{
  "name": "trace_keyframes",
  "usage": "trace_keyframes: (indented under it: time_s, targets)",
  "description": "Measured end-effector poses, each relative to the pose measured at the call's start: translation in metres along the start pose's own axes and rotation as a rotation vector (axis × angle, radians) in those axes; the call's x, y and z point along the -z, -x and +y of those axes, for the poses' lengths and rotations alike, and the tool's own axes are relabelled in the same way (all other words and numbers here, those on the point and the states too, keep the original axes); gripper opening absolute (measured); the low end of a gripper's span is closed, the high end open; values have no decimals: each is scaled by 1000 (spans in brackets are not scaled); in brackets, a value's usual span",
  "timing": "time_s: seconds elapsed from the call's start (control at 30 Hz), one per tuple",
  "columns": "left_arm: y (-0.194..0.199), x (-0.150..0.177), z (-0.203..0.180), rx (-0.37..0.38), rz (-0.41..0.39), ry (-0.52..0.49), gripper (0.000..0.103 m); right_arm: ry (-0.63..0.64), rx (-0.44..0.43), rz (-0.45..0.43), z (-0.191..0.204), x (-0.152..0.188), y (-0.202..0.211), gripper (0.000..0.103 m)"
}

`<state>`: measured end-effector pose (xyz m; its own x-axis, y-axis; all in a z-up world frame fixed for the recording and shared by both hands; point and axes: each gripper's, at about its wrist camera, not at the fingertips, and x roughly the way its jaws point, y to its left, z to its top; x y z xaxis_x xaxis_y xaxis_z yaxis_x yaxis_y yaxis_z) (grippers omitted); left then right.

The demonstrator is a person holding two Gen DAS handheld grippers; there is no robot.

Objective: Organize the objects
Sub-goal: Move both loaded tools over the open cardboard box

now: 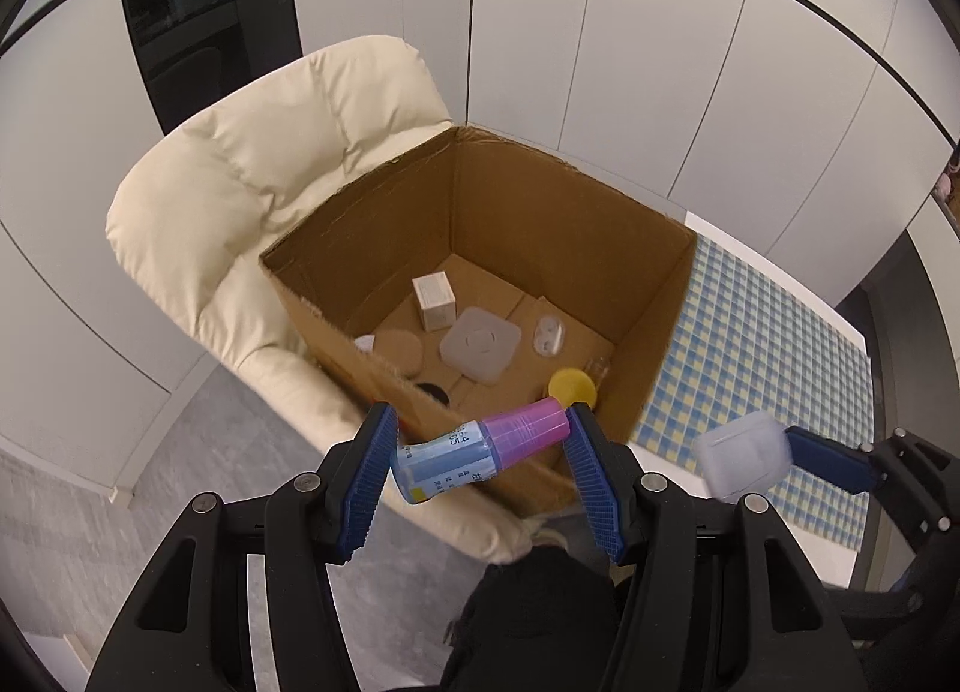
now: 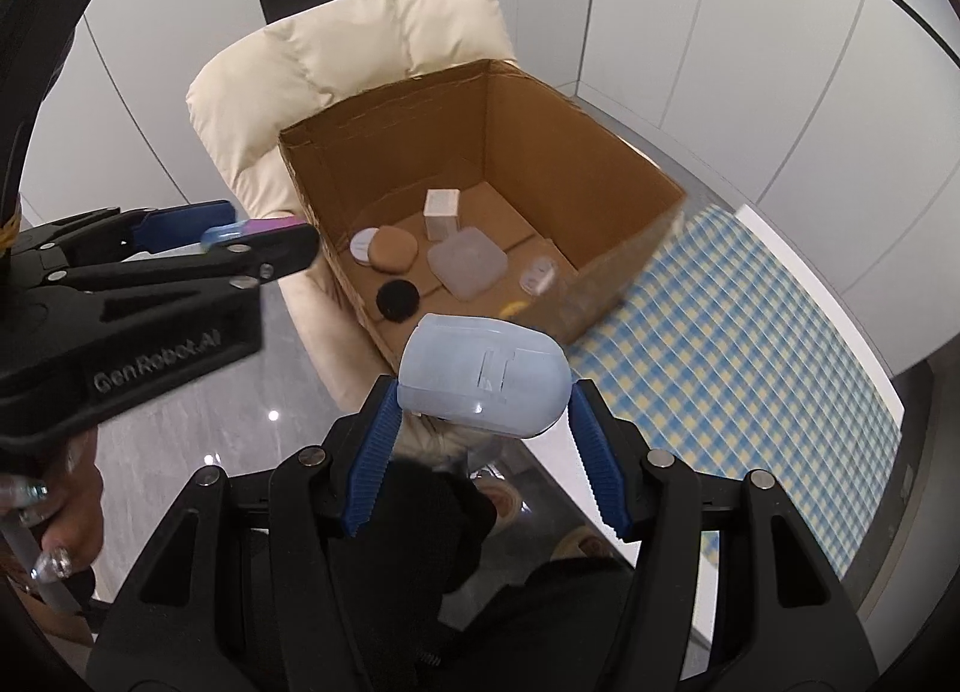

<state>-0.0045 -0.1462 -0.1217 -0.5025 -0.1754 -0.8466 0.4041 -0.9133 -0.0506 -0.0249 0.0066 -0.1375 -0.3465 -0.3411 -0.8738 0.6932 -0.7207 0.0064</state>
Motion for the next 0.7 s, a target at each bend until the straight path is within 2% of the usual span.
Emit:
trace_keyframes:
  time_s: [0.37, 0.7]
  targets:
    - [-40, -30, 11, -35, 3, 17, 58, 26, -43, 25, 10, -41, -58, 60]
    - [-77, -37, 23, -41, 53, 54, 58, 13, -36, 56, 4, -52, -99, 60]
